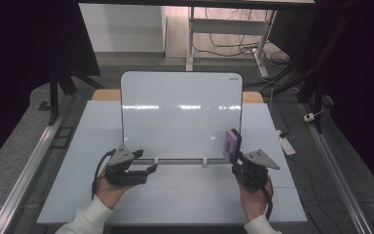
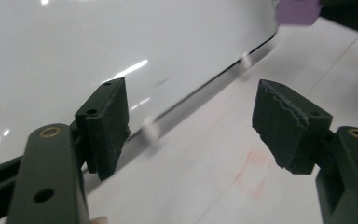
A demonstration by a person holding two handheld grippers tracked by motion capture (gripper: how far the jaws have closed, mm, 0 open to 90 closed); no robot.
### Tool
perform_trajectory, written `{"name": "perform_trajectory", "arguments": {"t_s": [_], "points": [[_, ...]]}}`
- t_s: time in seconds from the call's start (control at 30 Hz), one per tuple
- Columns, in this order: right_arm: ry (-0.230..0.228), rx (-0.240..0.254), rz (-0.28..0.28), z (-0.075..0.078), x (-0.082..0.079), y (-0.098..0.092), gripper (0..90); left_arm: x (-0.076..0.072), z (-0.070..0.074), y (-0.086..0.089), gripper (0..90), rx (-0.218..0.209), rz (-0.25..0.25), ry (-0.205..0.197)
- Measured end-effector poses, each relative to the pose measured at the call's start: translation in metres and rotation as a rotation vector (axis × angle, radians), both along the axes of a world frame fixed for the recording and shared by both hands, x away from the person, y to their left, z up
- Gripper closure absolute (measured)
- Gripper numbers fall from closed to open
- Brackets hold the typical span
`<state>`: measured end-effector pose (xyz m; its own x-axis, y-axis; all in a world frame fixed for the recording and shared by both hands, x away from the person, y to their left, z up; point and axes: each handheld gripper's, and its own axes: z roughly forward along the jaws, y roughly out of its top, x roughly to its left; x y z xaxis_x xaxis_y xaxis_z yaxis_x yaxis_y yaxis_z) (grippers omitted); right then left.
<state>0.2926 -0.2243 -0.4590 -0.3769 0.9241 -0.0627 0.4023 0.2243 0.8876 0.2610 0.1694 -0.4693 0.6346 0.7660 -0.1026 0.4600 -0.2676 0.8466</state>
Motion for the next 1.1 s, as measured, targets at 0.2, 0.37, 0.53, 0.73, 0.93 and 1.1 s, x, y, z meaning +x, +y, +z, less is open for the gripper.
{"name": "perform_trajectory", "arguments": {"t_s": [0.2, 0.37, 0.53, 0.73, 0.93, 1.1], "points": [[0.05, -0.025, -0.023, 0.001, 0.012, -0.003, 67.7, -0.012, -0.014, 0.029, 28.6, 0.027, 0.058, 0.028], [0.079, -0.043, -0.023, 0.0, 0.018, -0.001, 67.6, -0.017, -0.022, 0.043, 28.6, 0.049, 0.091, 0.042], [0.087, -0.063, -0.031, -0.001, 0.023, 0.005, 67.2, -0.018, -0.023, 0.054, 28.6, 0.036, 0.116, 0.044], [0.068, -0.068, -0.064, 0.003, 0.031, 0.017, 66.8, -0.019, -0.023, 0.063, 28.6, 0.027, 0.139, 0.047], [0.04, -0.085, -0.063, 0.001, 0.031, 0.024, 63.6, -0.021, -0.025, 0.07, 28.6, 0.022, 0.156, 0.049], [0.018, -0.029, 0.011, 0.003, 0.027, 0.016, 49.6, -0.022, -0.026, 0.073, 28.5, 0.023, 0.162, 0.05]]}}
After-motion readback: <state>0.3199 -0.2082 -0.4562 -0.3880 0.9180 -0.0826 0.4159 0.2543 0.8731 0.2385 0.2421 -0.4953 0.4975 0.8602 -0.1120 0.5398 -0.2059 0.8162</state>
